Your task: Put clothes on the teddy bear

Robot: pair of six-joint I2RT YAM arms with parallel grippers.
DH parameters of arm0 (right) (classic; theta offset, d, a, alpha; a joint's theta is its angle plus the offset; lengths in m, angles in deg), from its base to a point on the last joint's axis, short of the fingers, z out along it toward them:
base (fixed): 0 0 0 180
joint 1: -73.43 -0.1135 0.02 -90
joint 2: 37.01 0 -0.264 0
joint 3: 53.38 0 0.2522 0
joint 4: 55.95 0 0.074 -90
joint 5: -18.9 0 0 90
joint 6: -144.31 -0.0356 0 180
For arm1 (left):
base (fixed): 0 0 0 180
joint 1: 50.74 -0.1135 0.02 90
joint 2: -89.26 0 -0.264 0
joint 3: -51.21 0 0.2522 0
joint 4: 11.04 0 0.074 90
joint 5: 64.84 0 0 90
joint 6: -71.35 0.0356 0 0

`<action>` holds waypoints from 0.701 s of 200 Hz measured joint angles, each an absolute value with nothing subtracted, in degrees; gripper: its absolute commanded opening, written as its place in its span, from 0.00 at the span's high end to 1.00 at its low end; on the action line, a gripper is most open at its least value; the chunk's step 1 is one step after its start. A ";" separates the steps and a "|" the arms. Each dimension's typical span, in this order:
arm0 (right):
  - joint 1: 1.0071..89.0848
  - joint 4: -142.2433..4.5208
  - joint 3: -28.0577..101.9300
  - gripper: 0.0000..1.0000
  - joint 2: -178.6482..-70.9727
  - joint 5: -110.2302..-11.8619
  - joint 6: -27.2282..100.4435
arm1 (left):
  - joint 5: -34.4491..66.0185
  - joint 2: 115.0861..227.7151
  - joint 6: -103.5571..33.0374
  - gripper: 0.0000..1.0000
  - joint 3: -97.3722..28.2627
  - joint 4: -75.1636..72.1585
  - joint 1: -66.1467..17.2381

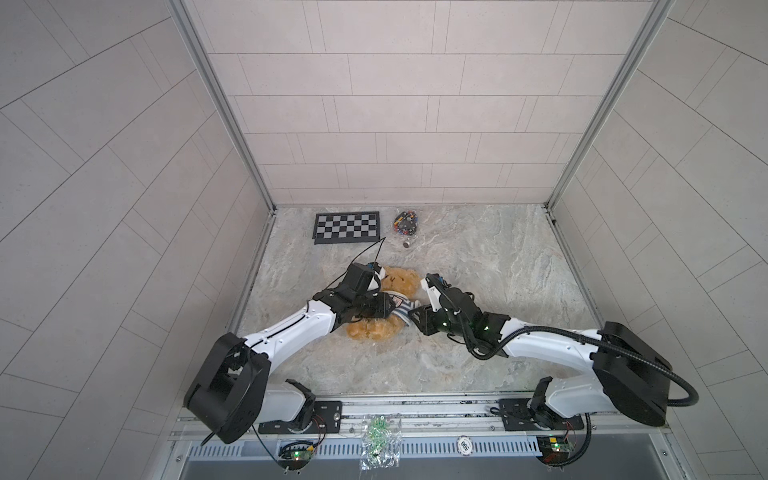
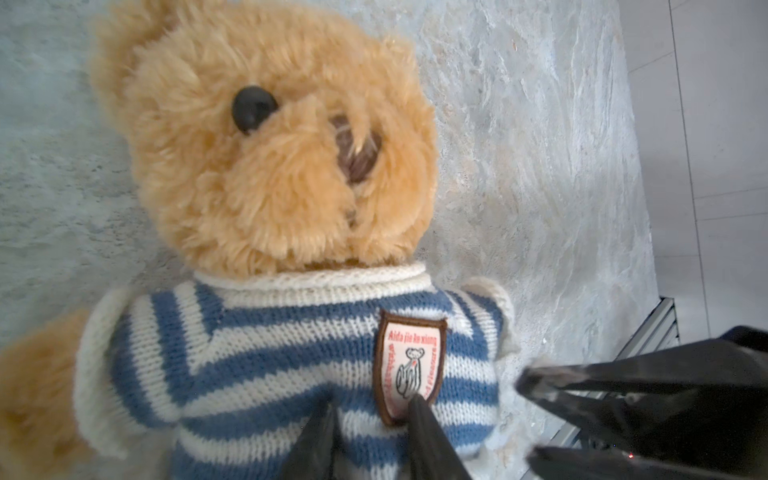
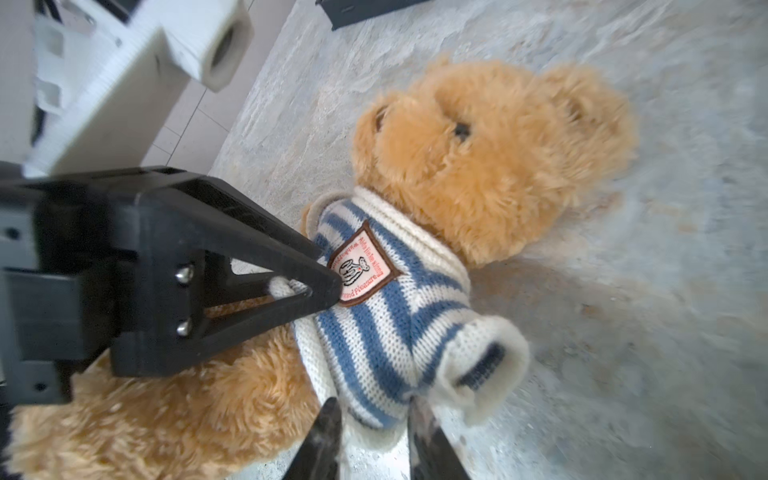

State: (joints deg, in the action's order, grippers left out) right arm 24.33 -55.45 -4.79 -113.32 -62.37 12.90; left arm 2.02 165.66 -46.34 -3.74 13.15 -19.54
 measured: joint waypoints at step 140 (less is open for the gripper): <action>30.38 -53.11 -1.62 0.85 -123.09 -58.91 16.83 | 2.81 165.68 -44.06 0.77 -2.83 12.54 -19.76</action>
